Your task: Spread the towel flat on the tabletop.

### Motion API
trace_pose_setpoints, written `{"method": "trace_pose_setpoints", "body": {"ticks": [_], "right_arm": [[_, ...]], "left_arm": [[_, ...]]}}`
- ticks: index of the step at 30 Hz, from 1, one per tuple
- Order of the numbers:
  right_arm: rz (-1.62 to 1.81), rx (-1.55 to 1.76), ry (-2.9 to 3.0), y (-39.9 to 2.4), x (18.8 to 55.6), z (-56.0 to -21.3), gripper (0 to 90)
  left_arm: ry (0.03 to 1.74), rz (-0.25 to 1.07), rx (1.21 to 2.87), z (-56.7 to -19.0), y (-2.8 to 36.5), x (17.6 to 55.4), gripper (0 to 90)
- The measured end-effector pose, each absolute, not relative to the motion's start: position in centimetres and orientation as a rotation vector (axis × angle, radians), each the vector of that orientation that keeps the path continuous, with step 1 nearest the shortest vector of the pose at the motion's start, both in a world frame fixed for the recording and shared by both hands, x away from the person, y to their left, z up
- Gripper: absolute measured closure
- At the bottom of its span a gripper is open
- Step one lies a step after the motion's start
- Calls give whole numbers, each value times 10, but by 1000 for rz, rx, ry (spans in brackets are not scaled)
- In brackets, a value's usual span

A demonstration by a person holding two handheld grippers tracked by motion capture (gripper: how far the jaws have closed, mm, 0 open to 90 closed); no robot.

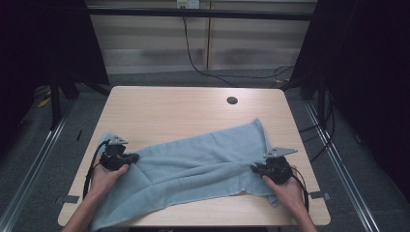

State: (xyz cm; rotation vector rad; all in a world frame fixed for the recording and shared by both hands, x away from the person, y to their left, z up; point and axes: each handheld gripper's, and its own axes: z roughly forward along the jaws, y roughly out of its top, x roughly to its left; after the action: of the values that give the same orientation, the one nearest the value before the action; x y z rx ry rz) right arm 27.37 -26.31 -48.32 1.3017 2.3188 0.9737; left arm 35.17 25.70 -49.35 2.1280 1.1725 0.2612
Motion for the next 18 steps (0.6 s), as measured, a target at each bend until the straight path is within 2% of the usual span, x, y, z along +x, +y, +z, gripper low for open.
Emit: {"method": "trace_pose_setpoints", "body": {"ticks": [2,3,4,6,8,11,14,16,18], "right_arm": [[982,1336,2264,-269,280,-478,799],[1061,1349,2232,-275,286,-474,722],[1061,1349,2232,-275,286,-474,722],[1255,1349,2238,-281,289,-470,654],[1324,1340,2154,-289,283,-455,643],[1356,1362,2127,-297,282,-451,659],[1287,1389,2187,-294,279,-460,650],[1214,1400,2296,-276,272,-481,636],[1115,1398,2380,-263,269,-495,627]], "left_arm": [[1134,235,2138,-493,254,350,852],[1113,236,2132,-493,252,349,824],[1089,216,2120,-492,251,348,824],[1035,171,2081,-488,249,345,780],[960,158,2058,-483,245,343,765],[898,148,2057,-479,235,344,753],[860,134,2098,-483,223,346,739],[859,178,2216,-496,214,349,727],[883,157,2192,-498,215,350,734]]}}
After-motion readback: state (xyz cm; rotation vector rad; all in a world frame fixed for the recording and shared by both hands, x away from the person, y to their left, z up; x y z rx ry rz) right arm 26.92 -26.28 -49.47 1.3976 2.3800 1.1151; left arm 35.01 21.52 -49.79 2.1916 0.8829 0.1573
